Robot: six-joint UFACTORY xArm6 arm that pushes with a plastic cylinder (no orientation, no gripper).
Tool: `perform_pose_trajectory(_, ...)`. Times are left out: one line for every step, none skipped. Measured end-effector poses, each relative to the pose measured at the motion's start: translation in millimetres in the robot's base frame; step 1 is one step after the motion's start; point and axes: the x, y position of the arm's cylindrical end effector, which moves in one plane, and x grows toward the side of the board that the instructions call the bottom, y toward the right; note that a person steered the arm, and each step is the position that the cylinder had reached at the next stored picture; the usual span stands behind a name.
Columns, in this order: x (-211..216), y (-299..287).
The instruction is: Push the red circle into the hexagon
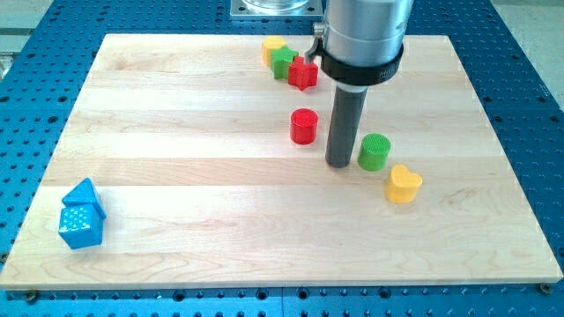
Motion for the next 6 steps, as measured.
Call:
perform_pose_trajectory(-18.5, -0.6)
perform_pose_trajectory(-81.2, -25.7)
perform_pose_trajectory(-99.3, -36.0)
perform_pose_trajectory(-55.4, -36.0)
perform_pose_trajectory(-29.5, -55.8)
perform_pose_trajectory(-14.2, -67.6)
